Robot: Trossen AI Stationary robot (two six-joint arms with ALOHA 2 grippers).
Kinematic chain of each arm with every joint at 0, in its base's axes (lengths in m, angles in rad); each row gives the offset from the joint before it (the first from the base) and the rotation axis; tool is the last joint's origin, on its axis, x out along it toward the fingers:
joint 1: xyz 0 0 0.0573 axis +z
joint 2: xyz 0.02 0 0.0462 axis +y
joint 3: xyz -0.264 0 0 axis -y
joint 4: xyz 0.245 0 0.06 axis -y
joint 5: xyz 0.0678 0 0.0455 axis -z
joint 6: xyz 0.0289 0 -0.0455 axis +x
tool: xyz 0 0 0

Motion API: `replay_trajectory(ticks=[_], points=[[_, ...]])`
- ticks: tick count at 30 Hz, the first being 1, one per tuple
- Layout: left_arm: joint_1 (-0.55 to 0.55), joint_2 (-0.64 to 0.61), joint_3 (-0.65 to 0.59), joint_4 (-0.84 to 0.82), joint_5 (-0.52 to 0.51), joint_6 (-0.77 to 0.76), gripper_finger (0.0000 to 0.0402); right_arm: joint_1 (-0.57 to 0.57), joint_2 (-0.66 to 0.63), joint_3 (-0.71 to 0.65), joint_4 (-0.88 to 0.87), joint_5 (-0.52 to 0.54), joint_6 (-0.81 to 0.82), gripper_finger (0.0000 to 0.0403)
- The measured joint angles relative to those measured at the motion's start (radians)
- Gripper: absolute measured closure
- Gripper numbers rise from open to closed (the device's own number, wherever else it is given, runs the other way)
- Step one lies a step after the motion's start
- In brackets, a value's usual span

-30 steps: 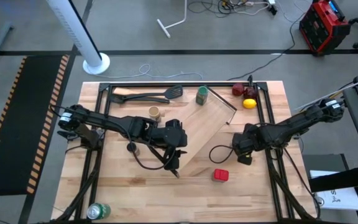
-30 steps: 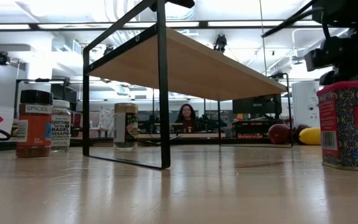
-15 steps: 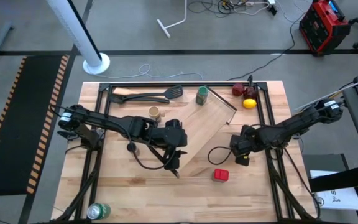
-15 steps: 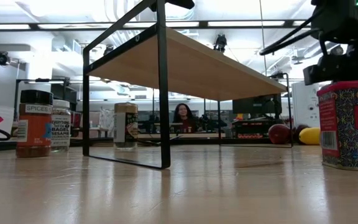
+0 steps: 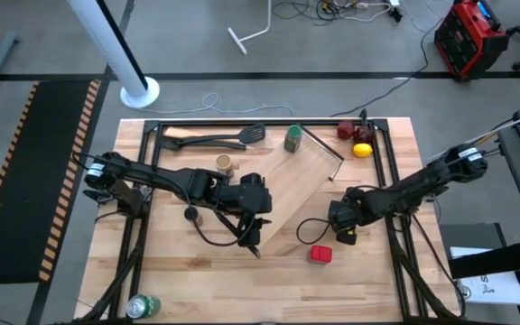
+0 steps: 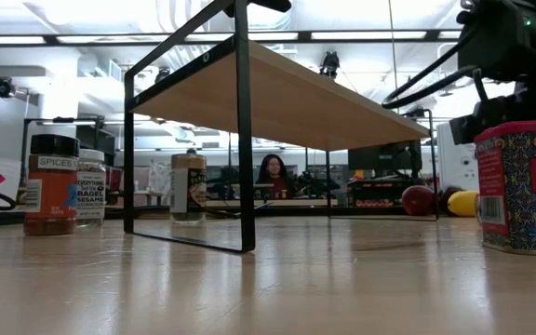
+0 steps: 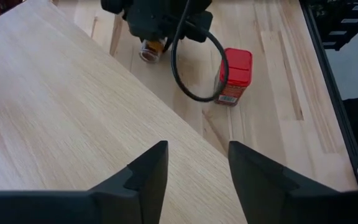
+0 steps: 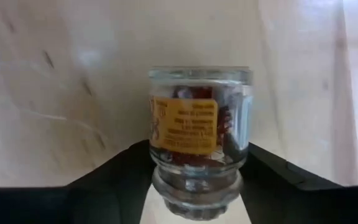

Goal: Shelf spices
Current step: Remove the brown seasoning bottle from the shelf

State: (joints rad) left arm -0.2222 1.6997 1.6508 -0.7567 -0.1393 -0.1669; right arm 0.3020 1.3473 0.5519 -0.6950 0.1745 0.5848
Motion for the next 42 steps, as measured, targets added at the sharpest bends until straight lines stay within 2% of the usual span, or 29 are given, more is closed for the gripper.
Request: replay_trajectory(ticks=[5,13,20,32,36,42], points=[[0.0,0.0,0.0,0.0,0.0,0.0,0.0251,-0.001,-0.006,0.005,0.013,0.008,-0.014,0.0245],[0.0,-0.015,0.0,0.007,0.0,0.023,0.0245,-0.002,-0.146,0.012,0.021,0.014,-0.002,0.0245],[-0.001,-0.025,0.0,0.009,0.001,0.036,0.0249,-0.001,-0.205,0.032,0.011,0.001,0.003,0.0245],[-0.014,-0.026,0.0,0.035,0.001,0.381,0.026,0.058,-0.285,0.246,0.012,0.001,-0.06,0.0245],[-0.027,-0.006,0.0,0.135,-0.017,0.472,0.0256,0.079,-0.3,0.313,0.023,0.002,-0.082,0.0245],[-0.031,0.031,0.0,0.319,-0.13,0.563,0.0243,0.08,-0.298,0.384,0.024,0.043,-0.093,0.0245]])
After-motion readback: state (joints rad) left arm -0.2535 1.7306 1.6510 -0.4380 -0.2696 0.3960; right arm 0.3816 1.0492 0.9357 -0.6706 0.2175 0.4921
